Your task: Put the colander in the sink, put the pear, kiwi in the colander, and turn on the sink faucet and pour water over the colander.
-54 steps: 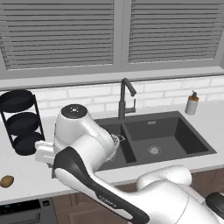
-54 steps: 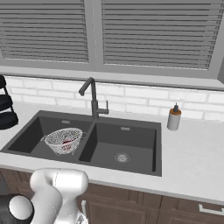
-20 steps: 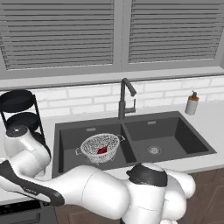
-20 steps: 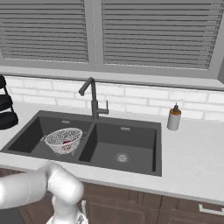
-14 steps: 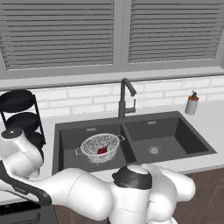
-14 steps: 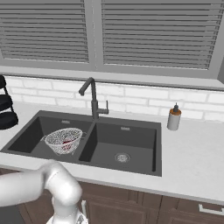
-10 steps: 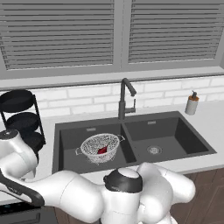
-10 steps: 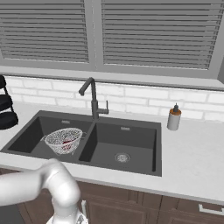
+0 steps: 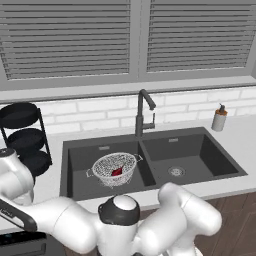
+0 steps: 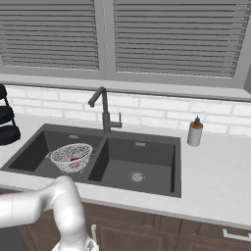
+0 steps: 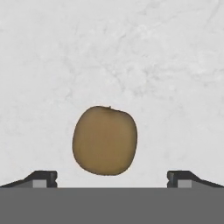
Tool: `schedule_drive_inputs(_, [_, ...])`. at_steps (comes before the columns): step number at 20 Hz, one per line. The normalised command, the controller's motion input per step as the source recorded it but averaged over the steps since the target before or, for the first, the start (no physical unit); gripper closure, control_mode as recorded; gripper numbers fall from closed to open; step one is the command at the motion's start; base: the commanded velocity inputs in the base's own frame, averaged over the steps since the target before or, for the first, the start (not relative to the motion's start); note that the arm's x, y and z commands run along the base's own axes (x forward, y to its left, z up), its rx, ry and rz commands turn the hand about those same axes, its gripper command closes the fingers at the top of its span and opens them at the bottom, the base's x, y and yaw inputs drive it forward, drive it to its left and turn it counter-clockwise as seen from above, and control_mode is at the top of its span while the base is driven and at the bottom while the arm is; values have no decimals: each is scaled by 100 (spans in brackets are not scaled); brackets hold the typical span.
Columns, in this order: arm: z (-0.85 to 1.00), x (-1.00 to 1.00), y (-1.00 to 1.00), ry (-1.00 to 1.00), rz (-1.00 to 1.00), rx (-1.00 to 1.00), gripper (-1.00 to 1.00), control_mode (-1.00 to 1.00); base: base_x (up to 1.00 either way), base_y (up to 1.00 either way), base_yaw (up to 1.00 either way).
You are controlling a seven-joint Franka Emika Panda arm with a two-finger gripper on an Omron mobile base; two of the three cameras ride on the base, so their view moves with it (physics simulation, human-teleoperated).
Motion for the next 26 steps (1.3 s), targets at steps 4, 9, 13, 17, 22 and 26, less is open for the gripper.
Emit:
schedule_drive_inputs(4, [-36, 21, 8, 6, 0, 0, -100, -100, 0, 0, 0])
schedule_drive_inputs(9, [-38, 2, 10, 1, 0, -2, -100, -100, 0, 0, 0])
schedule_drive_inputs(13, [-38, 0, 21, 0, 0, -5, 100, -100, 0, 0, 0])
schedule_drive_inputs(17, [-31, 0, 17, 0, 0, -6, 100, -100, 0, 0, 0])
schedule_drive_inputs(22, [-3, -1, -6, -2, 0, -4, 100, -100, 0, 0, 0])
schedule_drive_inputs(26, [30, -24, -72, -11, -3, 0, 100, -100, 0, 0, 0])
